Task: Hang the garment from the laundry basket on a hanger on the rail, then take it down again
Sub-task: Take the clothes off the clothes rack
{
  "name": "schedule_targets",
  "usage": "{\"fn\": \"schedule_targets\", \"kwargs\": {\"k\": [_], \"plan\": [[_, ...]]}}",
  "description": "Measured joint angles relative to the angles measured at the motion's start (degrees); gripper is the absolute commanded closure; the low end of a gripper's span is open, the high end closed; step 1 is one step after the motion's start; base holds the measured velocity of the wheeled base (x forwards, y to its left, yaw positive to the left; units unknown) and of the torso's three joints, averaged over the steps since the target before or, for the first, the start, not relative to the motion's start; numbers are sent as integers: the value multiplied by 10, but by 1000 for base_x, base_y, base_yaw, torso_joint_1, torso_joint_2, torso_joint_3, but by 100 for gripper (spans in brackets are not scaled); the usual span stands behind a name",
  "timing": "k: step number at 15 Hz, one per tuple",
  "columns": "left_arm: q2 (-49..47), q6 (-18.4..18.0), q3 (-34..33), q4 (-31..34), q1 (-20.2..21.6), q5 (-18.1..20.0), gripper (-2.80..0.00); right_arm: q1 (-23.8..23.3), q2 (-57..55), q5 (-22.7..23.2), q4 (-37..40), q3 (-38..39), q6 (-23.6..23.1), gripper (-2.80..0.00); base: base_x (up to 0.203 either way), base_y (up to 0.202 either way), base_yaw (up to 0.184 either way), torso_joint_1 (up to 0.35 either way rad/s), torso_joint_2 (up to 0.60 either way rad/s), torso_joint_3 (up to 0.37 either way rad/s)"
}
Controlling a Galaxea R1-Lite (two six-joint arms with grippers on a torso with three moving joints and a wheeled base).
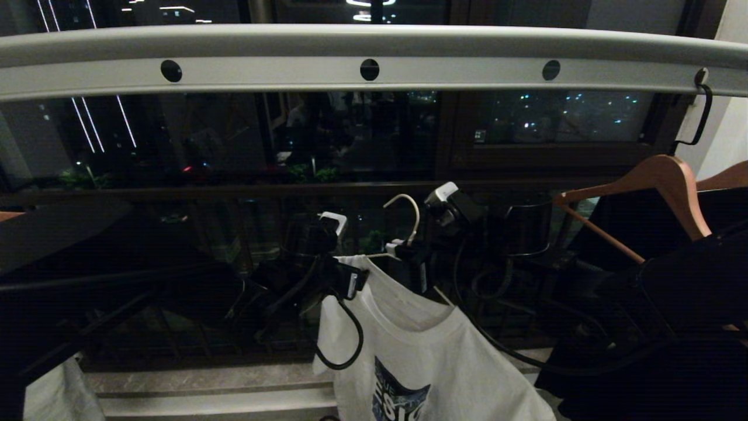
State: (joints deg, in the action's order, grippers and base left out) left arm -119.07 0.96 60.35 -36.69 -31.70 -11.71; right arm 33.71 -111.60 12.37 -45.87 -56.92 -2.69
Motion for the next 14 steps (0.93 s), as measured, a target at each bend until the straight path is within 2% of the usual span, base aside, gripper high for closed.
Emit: {"fn": "schedule_targets", "kwargs": {"k": [2, 6, 7, 14], "plan": [[-14, -25, -2, -20, 1, -33, -280, 0, 0, 0, 0, 0, 0, 0, 0, 0, 0, 0, 0, 0], [-22, -26, -3, -20, 3, -40, -280, -1, 1, 0, 0, -2, 0, 0, 0, 0, 0, 0, 0, 0], [-22, -26, -3, -21, 3, -41, 0, -1, 1, 0, 0, -2, 0, 0, 0, 0, 0, 0, 0, 0], [-19, -27, -1, -22, 7, -48, 0, -3, -1, -1, -33, -1, 0, 0, 0, 0, 0, 0, 0, 0]]}}
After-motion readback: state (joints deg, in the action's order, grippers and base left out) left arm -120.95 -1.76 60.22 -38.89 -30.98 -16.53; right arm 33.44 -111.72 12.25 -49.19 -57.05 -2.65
